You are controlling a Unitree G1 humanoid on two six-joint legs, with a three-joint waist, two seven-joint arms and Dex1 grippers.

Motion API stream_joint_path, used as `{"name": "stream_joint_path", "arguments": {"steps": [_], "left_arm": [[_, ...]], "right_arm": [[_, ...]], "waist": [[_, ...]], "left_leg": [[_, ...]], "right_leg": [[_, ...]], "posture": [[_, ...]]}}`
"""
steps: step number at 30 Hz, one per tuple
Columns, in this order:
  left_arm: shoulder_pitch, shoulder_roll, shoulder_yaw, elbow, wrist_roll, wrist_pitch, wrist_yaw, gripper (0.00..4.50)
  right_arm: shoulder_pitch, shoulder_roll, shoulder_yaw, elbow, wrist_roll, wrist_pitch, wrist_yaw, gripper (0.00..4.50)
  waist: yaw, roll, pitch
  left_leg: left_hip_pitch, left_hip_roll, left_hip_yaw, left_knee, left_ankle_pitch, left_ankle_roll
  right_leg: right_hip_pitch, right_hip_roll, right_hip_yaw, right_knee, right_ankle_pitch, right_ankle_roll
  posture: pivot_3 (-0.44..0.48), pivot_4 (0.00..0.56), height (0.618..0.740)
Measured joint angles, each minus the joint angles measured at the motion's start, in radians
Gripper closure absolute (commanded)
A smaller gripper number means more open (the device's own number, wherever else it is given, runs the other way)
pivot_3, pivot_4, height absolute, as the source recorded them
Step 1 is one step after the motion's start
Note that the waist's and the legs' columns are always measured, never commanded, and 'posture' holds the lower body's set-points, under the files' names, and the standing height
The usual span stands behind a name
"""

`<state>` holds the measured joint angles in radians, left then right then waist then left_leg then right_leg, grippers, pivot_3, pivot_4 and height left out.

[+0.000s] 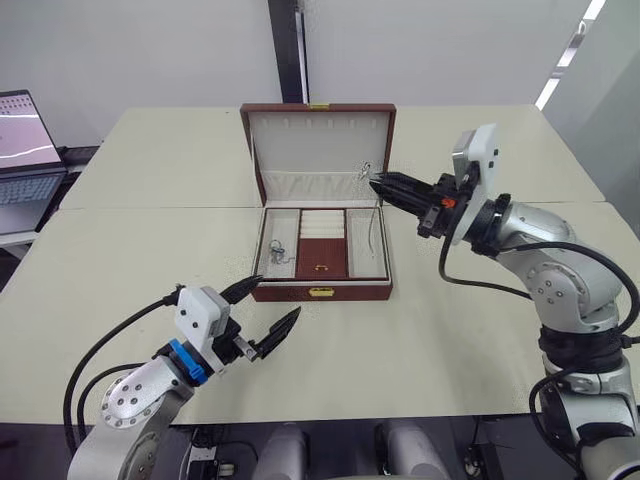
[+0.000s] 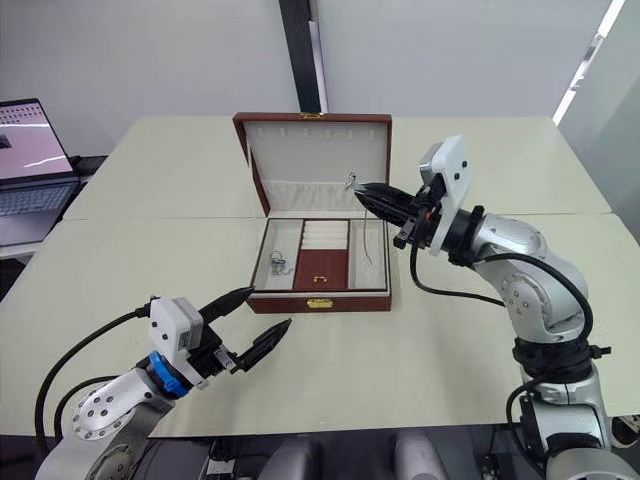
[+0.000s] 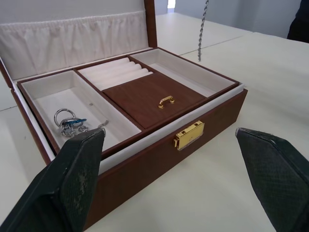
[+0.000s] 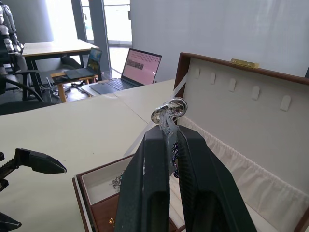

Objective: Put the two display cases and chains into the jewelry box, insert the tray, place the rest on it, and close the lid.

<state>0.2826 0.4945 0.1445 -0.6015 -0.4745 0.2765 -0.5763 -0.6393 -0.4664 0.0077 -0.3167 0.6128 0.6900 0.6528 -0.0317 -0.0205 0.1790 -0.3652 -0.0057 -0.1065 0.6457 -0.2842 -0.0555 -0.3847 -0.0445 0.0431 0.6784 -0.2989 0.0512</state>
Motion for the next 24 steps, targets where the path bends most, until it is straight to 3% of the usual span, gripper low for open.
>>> {"name": "stream_joint_path", "arguments": {"steps": [19,21,24], "left_arm": [[0.064,-0.042,0.017,-0.021,0.002,-0.026,0.027,0.00],[0.064,-0.044,0.017,-0.021,0.004,-0.028,0.024,0.00],[0.070,-0.050,0.017,-0.017,0.007,-0.039,0.019,0.00]], "right_arm": [[0.059,0.071,0.065,0.140,-0.130,-0.093,0.008,4.49],[0.067,0.074,0.066,0.150,-0.133,-0.095,0.011,3.78],[0.068,0.077,0.066,0.159,-0.141,-0.096,0.013,3.10]], "waist": [[0.000,0.000,0.000],[0.000,0.000,0.000],[0.000,0.000,0.000]], "left_leg": [[0.000,0.000,0.000,0.000,0.000,0.000],[0.000,0.000,0.000,0.000,0.000,0.000],[0.000,0.000,0.000,0.000,0.000,0.000]], "right_leg": [[-0.001,0.000,0.000,0.000,0.000,0.000],[-0.001,0.000,0.000,0.000,0.000,0.000],[-0.001,0.000,0.000,0.000,0.000,0.000]], "posture": [[0.000,0.150,0.740],[0.000,0.150,0.740],[0.000,0.150,0.740]]}}
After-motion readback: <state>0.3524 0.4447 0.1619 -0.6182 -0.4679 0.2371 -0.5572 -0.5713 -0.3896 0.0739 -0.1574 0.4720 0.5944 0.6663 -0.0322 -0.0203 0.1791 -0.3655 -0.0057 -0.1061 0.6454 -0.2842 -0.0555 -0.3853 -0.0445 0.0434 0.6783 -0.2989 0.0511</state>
